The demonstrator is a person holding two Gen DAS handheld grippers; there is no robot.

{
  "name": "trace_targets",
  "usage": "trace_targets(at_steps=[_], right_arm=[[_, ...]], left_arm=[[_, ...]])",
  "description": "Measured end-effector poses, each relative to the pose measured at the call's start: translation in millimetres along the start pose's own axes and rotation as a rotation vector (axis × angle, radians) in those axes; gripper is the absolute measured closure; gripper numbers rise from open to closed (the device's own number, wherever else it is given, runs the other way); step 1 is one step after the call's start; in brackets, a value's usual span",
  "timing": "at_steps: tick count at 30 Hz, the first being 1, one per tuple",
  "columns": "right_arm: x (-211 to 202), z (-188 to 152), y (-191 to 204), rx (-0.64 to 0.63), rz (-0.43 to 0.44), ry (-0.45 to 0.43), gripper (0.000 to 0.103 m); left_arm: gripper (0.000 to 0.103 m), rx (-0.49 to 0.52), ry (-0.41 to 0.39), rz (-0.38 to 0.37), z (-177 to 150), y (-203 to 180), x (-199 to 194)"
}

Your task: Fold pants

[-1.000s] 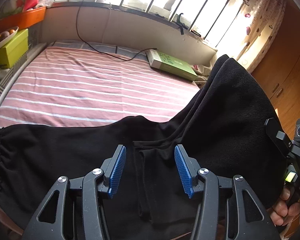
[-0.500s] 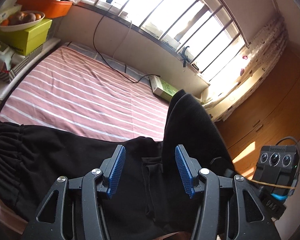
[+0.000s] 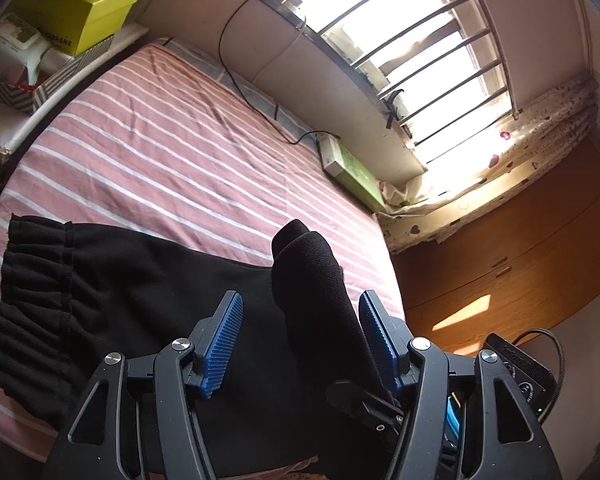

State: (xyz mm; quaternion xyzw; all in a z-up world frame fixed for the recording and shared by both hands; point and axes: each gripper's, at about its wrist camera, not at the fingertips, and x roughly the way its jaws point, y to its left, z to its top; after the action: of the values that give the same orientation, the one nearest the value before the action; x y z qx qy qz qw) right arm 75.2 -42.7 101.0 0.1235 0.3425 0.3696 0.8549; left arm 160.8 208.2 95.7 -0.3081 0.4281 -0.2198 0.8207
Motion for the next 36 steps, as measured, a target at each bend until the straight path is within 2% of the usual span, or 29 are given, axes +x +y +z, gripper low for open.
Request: trace_targets(at_steps=[1, 4, 6, 8, 10, 11, 14, 17, 22, 24, 26, 28, 36], right_arm=[[3, -2, 2, -0.011, -0.004, 0.004, 0.093], [10, -8, 9, -0.046, -0.027, 0.015, 0.093], [14, -10, 12, -0.058, -0.035, 0.024, 0.093], [18, -12, 16, -0.076, -0.056, 0.034, 0.093], [22, -14, 21, -0.101, -0.074, 0.041, 0.093], [22, -15, 23, -0.112, -0.082, 0.044, 0.093], [23, -16, 22, -0.115, -0.107, 0.051, 0.092], [21, -20, 14, -0.066, -0.11, 0.071, 0.089], [7, -36, 11, -0.08, -0.115, 0.085, 0.082], [-1, -46, 13, -0.091, -0.144, 0.079, 0.08], [-8, -57, 16, -0.106, -0.183, 0.078, 0.072], [-10, -65, 23, -0.131, -0.217, 0.095, 0.068], [-11, -93, 52, -0.268, -0.341, 0.08, 0.068]], left_arm=[[0.018, 0.01, 0.011, 0.02, 0, 1, 2], [0.018, -0.005, 0.037, 0.006, -2, 3, 8], [0.018, 0.004, 0.064, 0.027, -2, 1, 15], [0.018, -0.005, 0.119, 0.048, -1, 2, 28], [0.018, -0.021, 0.158, 0.041, -2, 4, 38], [0.022, -0.02, 0.164, 0.029, -3, 5, 41], [0.042, -0.034, 0.166, 0.024, -1, 10, 44], [0.046, -0.048, 0.182, 0.022, 0, 13, 49], [0.048, -0.032, 0.174, 0.028, 0, 8, 55], [0.048, -0.028, 0.177, 0.03, 1, 6, 56], [0.048, -0.026, 0.178, 0.035, 2, 4, 57], [0.048, -0.019, 0.176, 0.037, 2, 1, 58], [0.048, -0.006, 0.169, 0.052, 0, -5, 59]])
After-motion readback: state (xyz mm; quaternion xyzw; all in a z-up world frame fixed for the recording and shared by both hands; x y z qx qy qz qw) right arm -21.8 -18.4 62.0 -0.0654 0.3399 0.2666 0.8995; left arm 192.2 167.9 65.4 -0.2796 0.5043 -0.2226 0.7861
